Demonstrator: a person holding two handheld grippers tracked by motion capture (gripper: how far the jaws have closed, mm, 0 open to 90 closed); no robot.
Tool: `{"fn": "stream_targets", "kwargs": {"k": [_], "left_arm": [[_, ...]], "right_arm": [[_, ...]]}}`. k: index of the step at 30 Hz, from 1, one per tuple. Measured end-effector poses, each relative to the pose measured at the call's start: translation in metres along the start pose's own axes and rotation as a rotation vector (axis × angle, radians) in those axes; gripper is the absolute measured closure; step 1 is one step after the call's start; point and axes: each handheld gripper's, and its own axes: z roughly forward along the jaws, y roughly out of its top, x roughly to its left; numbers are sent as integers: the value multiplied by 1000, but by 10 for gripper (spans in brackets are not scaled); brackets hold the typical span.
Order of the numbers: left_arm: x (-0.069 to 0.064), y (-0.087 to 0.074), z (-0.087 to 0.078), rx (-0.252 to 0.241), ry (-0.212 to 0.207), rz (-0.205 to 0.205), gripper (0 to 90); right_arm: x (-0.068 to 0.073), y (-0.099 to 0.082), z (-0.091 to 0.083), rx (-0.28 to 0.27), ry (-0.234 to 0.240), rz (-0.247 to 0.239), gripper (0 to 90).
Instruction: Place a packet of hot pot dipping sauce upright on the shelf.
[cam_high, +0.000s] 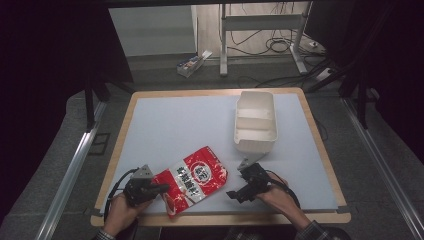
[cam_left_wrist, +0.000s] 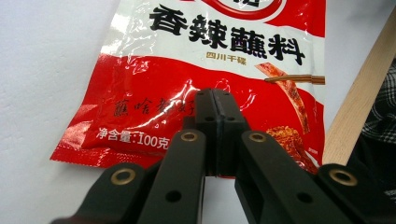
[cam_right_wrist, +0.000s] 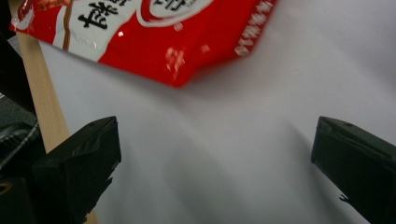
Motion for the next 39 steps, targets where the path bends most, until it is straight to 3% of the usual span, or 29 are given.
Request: {"fn": "stream_targets", "kwargs": {"k": [10,12,14,15,16,17,19,21,22,28,30,34,35,36,37,39], "left_arm": [[1,0,0,-1,-8,-7,900],[1,0,0,-1,-8,-7,900],[1,0,0,-2,-7,-7,900],[1,0,0,-1,-7,-4,900],[1,0,0,-1,-7,-4,900],[1,0,0,-1,-5,-3,900],[1,-1,0,-3,-4,-1,900],[0,-1,0,-4,-1,5,900],[0,-1,-1,-6,2,7,900],[-2,0,-2,-1,19,32,897],[-2,0,-3,1,26,37,842],[-2,-2,-7,-10,81,58,737],[-2,-2,-9,-29,102,60,615],[-2,-2,-9,-29,102,60,581],[-2,-3,-11,-62,118,61,514],[0,-3,-12,-73,121,57,341]], "right_arm": [[3,35,35,17,76,16,29],[5,42,40,27,73,13,51],[7,49,44,22,69,6,119],[10,56,50,24,43,-5,219],[11,58,51,21,47,-1,276],[11,58,51,21,47,-1,276],[12,66,56,5,50,20,388],[12,71,59,-1,68,28,480],[12,75,62,-3,87,14,570],[14,80,63,-9,103,5,850],[15,83,63,-4,105,5,872],[16,86,61,-10,103,-5,875],[16,88,57,-21,109,3,875],[16,88,57,-21,109,3,875],[13,91,53,-42,125,9,876],[12,94,49,-52,139,15,876]]}}
